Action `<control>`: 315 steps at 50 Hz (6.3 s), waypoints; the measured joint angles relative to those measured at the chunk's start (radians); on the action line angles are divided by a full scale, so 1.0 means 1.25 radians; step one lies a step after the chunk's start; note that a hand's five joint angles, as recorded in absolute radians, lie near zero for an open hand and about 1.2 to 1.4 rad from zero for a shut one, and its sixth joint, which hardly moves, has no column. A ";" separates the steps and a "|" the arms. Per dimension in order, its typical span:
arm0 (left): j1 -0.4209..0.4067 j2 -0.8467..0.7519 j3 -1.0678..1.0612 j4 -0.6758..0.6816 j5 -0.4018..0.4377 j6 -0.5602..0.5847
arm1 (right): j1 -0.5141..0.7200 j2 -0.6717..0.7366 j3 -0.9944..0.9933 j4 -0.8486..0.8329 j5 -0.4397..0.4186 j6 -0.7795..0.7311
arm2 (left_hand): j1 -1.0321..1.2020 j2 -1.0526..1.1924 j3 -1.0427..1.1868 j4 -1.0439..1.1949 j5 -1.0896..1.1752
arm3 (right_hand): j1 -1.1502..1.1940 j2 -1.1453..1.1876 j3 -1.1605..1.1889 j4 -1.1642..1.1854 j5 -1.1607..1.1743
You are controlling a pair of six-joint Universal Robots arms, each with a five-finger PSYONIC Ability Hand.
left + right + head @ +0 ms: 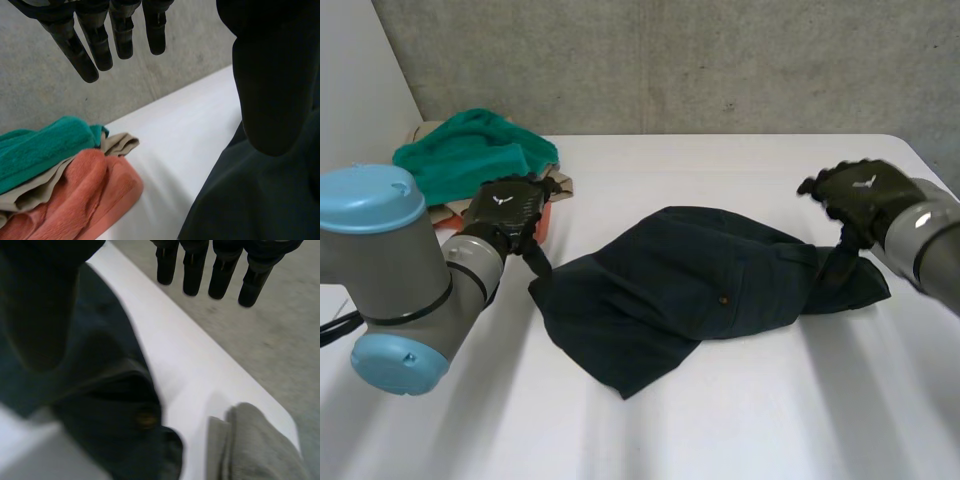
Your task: Fold the laundry.
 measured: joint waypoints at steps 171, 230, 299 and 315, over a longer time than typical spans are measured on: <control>-0.073 0.236 0.674 -0.202 -0.001 0.286 | -0.024 -0.022 -0.493 -0.157 -0.050 0.291 | 0.693 0.750 0.739 0.749 0.746 | 0.671 0.709 0.718 0.729 0.705; -0.016 -0.350 0.754 -0.167 -0.106 0.270 | 0.020 0.502 -0.670 0.026 0.022 0.141 | -0.064 -0.044 -0.044 -0.048 -0.022 | -0.059 -0.063 -0.067 -0.056 -0.066; -0.208 0.084 -0.034 -0.494 -0.050 0.394 | -0.239 -0.023 0.223 0.307 -0.299 -0.338 | 0.708 0.749 0.737 0.745 0.729 | 0.661 0.705 0.709 0.726 0.673; -0.192 -0.074 0.236 -0.347 -0.070 0.457 | -0.133 0.144 -0.023 0.154 -0.220 -0.172 | 0.708 0.750 0.738 0.746 0.729 | 0.661 0.705 0.709 0.726 0.704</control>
